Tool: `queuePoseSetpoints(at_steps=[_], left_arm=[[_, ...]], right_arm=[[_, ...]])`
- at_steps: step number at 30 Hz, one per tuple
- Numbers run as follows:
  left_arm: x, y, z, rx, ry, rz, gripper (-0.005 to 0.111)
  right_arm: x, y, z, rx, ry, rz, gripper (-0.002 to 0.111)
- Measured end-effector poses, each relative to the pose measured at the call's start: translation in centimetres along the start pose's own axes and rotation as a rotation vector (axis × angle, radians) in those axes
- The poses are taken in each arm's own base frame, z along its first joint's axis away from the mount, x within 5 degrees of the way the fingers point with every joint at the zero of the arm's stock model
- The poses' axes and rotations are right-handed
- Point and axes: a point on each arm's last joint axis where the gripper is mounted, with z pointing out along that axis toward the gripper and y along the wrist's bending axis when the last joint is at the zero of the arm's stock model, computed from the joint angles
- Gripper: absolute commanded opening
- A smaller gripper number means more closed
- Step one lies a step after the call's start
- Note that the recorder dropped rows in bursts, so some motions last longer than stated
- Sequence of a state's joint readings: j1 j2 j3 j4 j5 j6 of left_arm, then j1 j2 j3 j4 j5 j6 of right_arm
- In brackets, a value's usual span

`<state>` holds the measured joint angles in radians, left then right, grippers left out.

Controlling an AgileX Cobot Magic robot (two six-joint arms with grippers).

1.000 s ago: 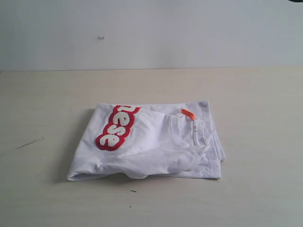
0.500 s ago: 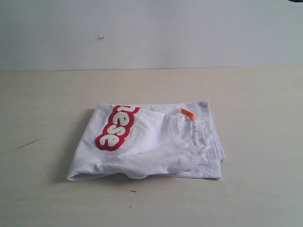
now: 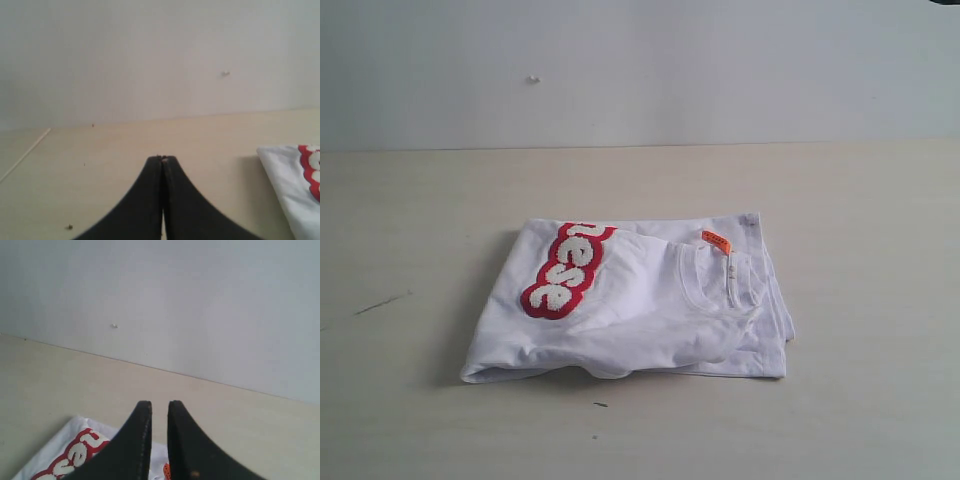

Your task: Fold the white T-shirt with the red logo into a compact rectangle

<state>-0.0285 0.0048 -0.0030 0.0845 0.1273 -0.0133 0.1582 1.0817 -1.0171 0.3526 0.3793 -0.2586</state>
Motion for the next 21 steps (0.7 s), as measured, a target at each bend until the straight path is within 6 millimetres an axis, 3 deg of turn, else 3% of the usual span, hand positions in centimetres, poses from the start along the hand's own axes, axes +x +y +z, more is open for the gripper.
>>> queuePoseSetpoints(at_steps=[9, 21], left_arm=[[1.9, -0.2, -0.2, 0.013, 0.206, -0.048, 0.000], [2.0, -0.2, -0.2, 0.014, 0.227, -0.050, 0.000]], right_arm=[[0.0, 0.0, 0.0, 0.000, 0.000, 0.000, 0.014], [0.0, 0.0, 0.0, 0.000, 0.000, 0.000, 0.014]])
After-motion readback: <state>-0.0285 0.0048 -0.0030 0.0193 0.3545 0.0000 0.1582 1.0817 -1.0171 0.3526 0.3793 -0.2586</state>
